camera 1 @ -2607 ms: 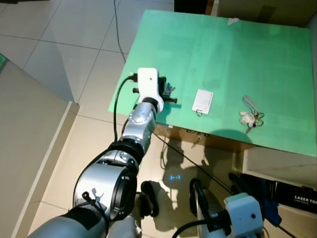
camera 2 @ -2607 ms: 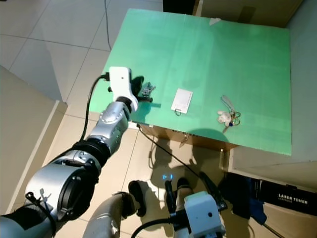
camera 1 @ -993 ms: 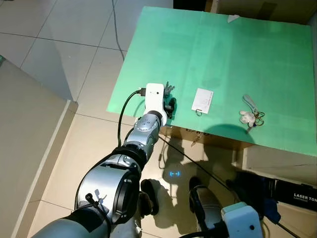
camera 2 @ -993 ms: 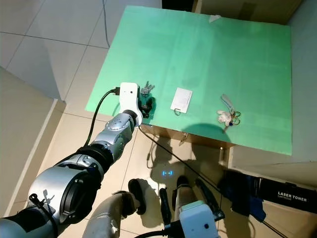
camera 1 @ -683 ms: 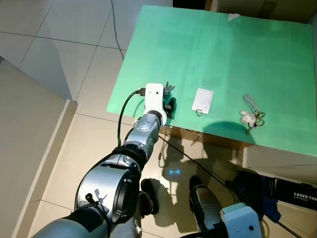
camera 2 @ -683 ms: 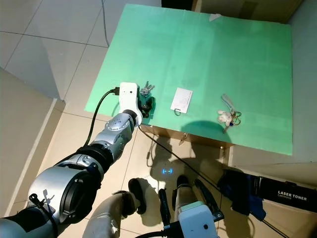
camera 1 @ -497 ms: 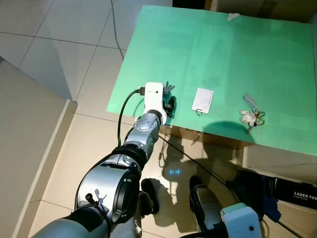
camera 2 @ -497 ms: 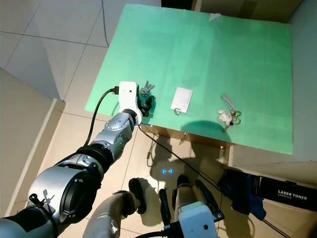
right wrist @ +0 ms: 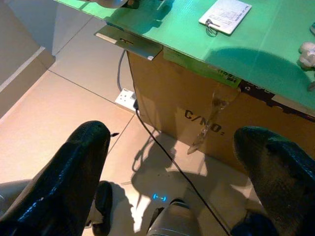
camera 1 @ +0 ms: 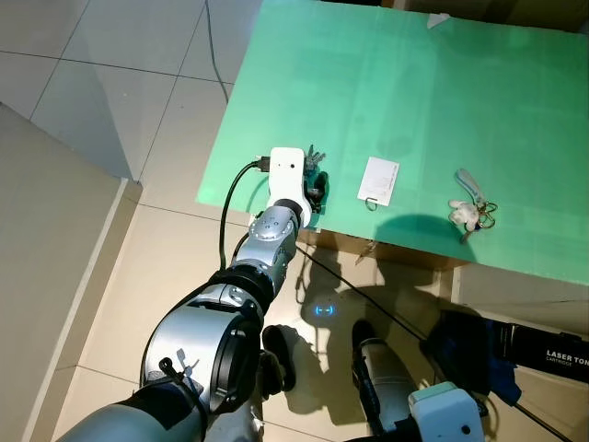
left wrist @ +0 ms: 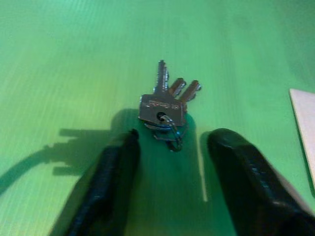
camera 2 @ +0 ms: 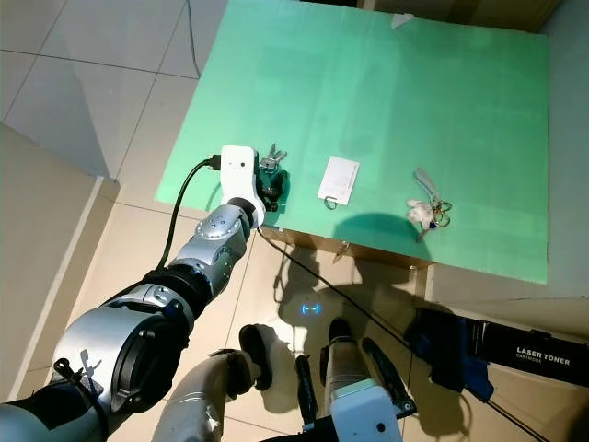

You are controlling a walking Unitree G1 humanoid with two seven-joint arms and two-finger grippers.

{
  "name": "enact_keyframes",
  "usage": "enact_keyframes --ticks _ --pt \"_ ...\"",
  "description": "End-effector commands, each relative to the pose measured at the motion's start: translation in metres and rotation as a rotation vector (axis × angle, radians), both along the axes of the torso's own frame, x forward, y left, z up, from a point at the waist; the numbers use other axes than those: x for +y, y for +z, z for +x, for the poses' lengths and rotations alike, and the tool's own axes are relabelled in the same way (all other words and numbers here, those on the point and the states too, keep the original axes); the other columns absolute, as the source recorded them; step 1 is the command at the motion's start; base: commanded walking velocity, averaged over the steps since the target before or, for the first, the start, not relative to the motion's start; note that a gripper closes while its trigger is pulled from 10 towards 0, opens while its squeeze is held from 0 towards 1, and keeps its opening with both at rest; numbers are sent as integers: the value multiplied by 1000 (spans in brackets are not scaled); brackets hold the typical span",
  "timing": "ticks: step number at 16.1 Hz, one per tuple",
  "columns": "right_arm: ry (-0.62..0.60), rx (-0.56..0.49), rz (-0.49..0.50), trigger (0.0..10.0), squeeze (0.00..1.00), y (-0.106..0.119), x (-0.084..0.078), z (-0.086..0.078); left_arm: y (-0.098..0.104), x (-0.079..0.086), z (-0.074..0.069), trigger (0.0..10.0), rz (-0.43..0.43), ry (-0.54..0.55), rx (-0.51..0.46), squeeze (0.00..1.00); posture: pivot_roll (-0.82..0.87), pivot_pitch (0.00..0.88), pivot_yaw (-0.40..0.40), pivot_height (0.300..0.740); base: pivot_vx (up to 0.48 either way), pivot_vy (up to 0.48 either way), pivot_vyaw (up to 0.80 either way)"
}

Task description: Hang keys on a hook

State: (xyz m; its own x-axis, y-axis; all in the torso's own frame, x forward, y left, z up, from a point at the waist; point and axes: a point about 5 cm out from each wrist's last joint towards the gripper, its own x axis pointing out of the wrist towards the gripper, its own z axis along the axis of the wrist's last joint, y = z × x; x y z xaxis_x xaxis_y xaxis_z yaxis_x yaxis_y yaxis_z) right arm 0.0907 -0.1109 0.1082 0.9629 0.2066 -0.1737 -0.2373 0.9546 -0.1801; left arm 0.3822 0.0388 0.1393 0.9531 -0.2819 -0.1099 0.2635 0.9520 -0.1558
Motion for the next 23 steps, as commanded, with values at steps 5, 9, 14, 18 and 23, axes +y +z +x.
enact_keyframes --ticks 5,9,14,18,23 --pt "2 24 2 10000 1000 -3 2 -6 -8 -6 -4 0 -27 -9 42 0 -396 448 133 740 0 0 0" --pt "4 26 -1 10000 1000 -4 1 -4 -9 -7 -5 0 -48 -19 54 0 -396 449 127 740 0 0 0" --pt "-3 27 -8 10000 1000 -4 -1 -4 -8 -11 -6 0 -45 -49 46 0 -415 441 124 740 0 0 0" --pt "-8 23 -18 10000 1000 -5 -4 -1 0 -9 -3 0 -56 -61 14 0 -411 418 131 740 0 0 0" --pt "-22 -25 -25 10000 1000 -10 -7 18 26 28 13 0 -144 -38 -109 0 -347 356 162 740 0 0 0"
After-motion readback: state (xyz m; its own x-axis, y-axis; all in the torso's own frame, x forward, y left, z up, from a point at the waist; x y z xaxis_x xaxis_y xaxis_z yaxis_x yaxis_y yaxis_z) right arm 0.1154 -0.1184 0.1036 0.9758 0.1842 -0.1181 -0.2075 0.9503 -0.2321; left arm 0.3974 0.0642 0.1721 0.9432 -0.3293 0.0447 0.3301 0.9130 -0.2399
